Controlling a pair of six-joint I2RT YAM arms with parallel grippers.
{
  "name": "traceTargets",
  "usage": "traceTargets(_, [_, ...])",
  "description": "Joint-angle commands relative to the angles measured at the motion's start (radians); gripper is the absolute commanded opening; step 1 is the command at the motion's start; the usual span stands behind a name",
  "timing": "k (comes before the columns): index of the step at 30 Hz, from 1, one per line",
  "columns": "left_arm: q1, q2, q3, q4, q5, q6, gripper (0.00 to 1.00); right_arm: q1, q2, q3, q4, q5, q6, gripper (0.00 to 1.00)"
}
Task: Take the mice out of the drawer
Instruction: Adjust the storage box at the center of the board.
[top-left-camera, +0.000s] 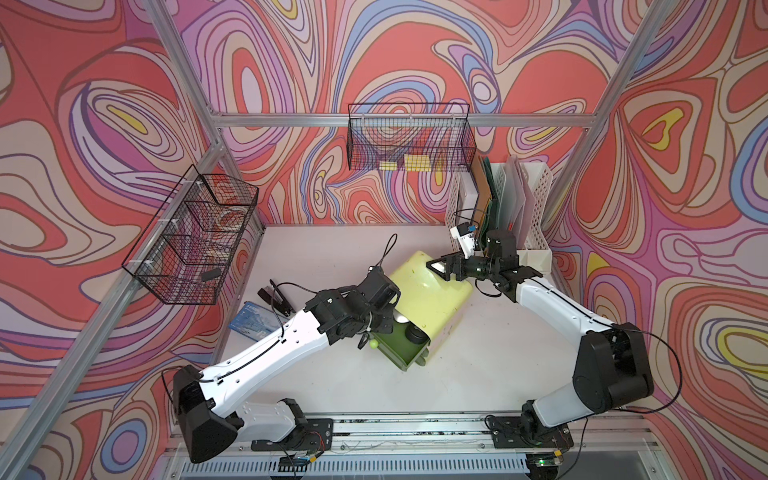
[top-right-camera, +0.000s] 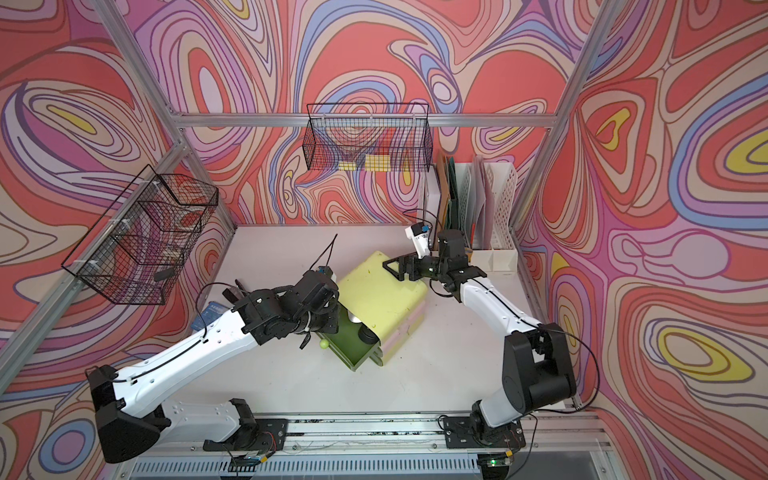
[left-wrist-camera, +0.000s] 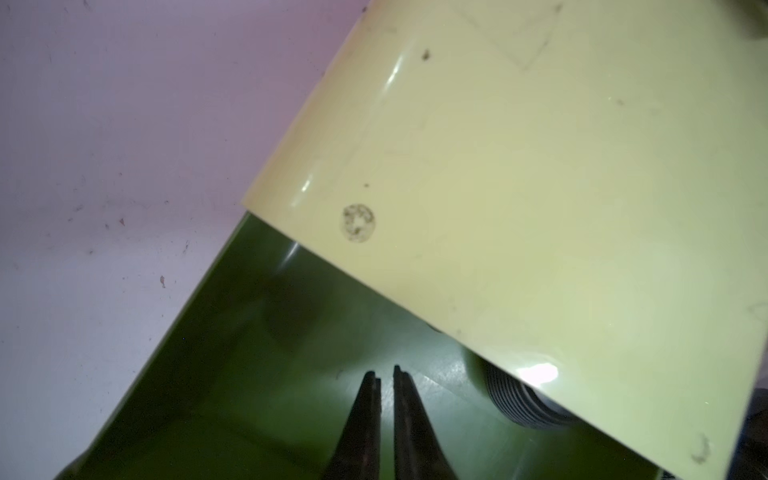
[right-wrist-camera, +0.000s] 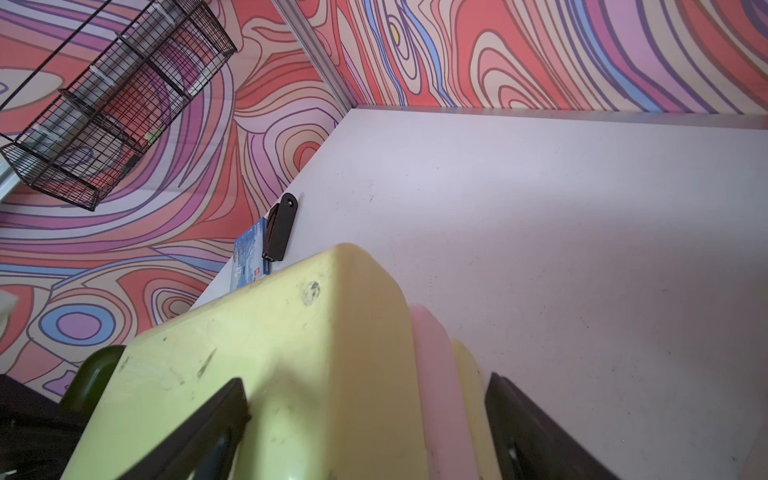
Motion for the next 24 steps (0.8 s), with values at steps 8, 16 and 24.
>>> traceTargets(8, [0.153,0.168,0.049,0.086,0.117,0.101,0.04,0.069,-0.027,0.022,-0.19,0.112,-0.027,0.92])
traceTargets(16, [0.194,0.413,0.336,0.051,0.2,0.231,0.0,0.079,-0.058,-0.004,-0.206,0.144,-0.024,0.93])
traceTargets(24, [0.197,0.375,0.318,-0.004,0.174,0.209,0.0,0.079,-0.03,0.007,-0.22,0.172,-0.052,0.93])
